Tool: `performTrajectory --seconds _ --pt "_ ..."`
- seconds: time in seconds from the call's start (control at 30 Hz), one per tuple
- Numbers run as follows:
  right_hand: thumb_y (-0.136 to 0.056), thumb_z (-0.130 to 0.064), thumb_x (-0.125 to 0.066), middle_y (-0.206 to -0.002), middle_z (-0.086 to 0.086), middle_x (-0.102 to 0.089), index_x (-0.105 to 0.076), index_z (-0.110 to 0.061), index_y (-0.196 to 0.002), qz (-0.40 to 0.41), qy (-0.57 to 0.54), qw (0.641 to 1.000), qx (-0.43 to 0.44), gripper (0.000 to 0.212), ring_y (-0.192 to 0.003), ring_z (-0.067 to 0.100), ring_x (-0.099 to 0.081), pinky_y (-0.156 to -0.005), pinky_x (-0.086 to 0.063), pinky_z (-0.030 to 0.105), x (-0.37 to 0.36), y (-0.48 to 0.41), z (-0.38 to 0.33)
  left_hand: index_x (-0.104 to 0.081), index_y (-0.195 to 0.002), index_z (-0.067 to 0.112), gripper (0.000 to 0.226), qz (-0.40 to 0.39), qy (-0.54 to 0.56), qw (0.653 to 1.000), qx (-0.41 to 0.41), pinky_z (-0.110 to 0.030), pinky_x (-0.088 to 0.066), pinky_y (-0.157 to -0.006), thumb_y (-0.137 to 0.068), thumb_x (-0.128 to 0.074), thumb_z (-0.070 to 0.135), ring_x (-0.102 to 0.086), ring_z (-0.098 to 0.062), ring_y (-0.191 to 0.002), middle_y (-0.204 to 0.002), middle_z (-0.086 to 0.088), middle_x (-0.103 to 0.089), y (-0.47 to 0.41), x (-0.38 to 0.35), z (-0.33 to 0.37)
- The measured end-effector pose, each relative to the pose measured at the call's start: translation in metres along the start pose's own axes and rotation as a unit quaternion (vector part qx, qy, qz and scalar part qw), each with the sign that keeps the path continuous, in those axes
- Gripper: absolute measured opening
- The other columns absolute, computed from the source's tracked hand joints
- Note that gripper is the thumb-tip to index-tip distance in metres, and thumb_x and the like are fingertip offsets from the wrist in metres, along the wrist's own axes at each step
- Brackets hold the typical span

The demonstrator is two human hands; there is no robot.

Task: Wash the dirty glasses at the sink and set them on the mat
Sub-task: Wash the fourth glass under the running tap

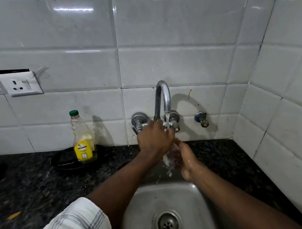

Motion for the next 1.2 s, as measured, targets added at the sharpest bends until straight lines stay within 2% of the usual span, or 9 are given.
performTrajectory --seconds 0.23,0.4,0.5,0.6,0.67,0.83,0.97,1.13,1.2 --pt "-0.098 -0.023 -0.048 -0.074 0.008 -0.073 -0.070 -0.011 -0.086 -0.086 -0.130 0.988 -0.001 0.028 -0.066 0.018 -0.070 -0.073 -0.050 0.032 -0.013 -0.008 -0.007 -0.065 -0.119 0.022 0.066 0.032 0.154 0.987 0.007 -0.033 -0.054 -0.078 -0.087 -0.033 0.071 -0.065 -0.015 -0.089 -0.101 0.002 -0.069 0.009 -0.016 -0.034" --pt "-0.087 -0.007 -0.040 -0.102 0.017 -0.074 -0.073 0.001 -0.105 -0.250 -0.077 0.965 0.002 0.038 -0.094 0.024 -0.073 -0.089 -0.047 0.029 -0.033 -0.015 -0.024 -0.068 -0.102 0.017 0.040 0.107 0.319 0.942 -0.015 -0.027 -0.055 -0.074 -0.082 -0.053 0.048 -0.064 -0.008 -0.082 -0.092 0.003 -0.069 0.011 -0.008 -0.061" --pt "-0.082 0.014 -0.040 -0.125 0.010 -0.067 -0.058 -0.011 -0.128 -0.350 0.141 0.920 0.109 0.056 -0.111 0.022 -0.066 -0.084 -0.053 0.027 -0.040 -0.012 -0.034 -0.071 -0.083 0.017 0.045 0.020 0.328 0.932 0.150 -0.033 -0.057 -0.075 -0.084 -0.048 0.056 -0.068 -0.016 -0.077 -0.082 -0.001 -0.072 -0.011 -0.020 -0.080" --pt "-0.080 0.016 -0.057 -0.118 -0.005 -0.069 -0.058 -0.033 -0.126 -0.334 0.422 0.798 0.270 0.067 -0.107 0.010 -0.067 -0.090 -0.057 0.032 -0.046 -0.013 -0.040 -0.064 -0.092 0.007 0.049 -0.172 0.354 0.843 0.366 -0.028 -0.049 -0.052 -0.090 -0.046 0.052 -0.064 -0.026 -0.064 -0.081 -0.012 -0.069 -0.004 -0.040 -0.091" --pt "-0.081 0.014 -0.061 -0.121 -0.010 -0.067 -0.058 -0.028 -0.130 -0.347 0.449 0.780 0.265 0.065 -0.111 0.002 -0.064 -0.096 -0.054 0.028 -0.047 -0.015 -0.039 -0.065 -0.096 0.007 0.037 -0.174 0.425 0.818 0.346 -0.030 -0.051 -0.049 -0.093 -0.053 0.041 -0.065 -0.028 -0.063 -0.083 -0.014 -0.070 0.001 -0.047 -0.089" --pt "-0.079 0.019 -0.047 -0.126 0.006 -0.066 -0.058 -0.018 -0.130 -0.404 0.338 0.831 0.181 0.064 -0.115 0.016 -0.063 -0.071 -0.055 0.024 -0.042 -0.024 -0.037 -0.070 -0.077 0.016 0.030 0.008 0.403 0.903 0.150 -0.036 -0.057 -0.066 -0.081 -0.058 0.043 -0.068 -0.021 -0.070 -0.074 -0.004 -0.072 0.000 -0.042 -0.088" --pt "-0.083 0.004 -0.062 -0.135 0.002 -0.057 -0.055 -0.012 -0.137 -0.406 0.533 0.654 0.351 0.056 -0.120 -0.007 -0.044 -0.104 -0.036 0.008 -0.045 -0.019 -0.044 -0.068 -0.087 0.005 0.034 -0.255 0.441 0.788 0.347 -0.033 -0.050 -0.057 -0.085 -0.057 0.038 -0.063 -0.029 -0.066 -0.083 -0.017 -0.071 0.006 -0.062 -0.085" --pt "-0.076 0.020 -0.055 -0.124 -0.006 -0.064 -0.058 -0.018 -0.130 -0.373 0.498 0.742 0.248 0.066 -0.118 0.012 -0.060 -0.100 -0.051 0.046 -0.041 -0.033 -0.043 -0.069 -0.074 0.014 0.020 0.010 0.427 0.894 0.137 -0.038 -0.056 -0.066 -0.092 -0.063 0.022 -0.066 -0.021 -0.071 -0.072 -0.003 -0.069 0.001 -0.038 -0.081" --pt "-0.082 0.011 -0.059 -0.131 0.002 -0.062 -0.057 -0.017 -0.133 -0.387 0.530 0.694 0.297 0.058 -0.122 0.016 -0.058 -0.104 -0.048 0.040 -0.044 -0.030 -0.048 -0.069 -0.081 0.009 0.022 -0.049 0.416 0.886 0.200 -0.040 -0.057 -0.064 -0.093 -0.058 0.023 -0.068 -0.027 -0.074 -0.075 -0.007 -0.070 -0.003 -0.044 -0.084"
Point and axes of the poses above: each hand's wrist, its own y-axis away from the middle knuckle, its own x-axis out of the back of the hand, z = x × y, the point moved 5 cm from there along -y, towards the middle knuckle
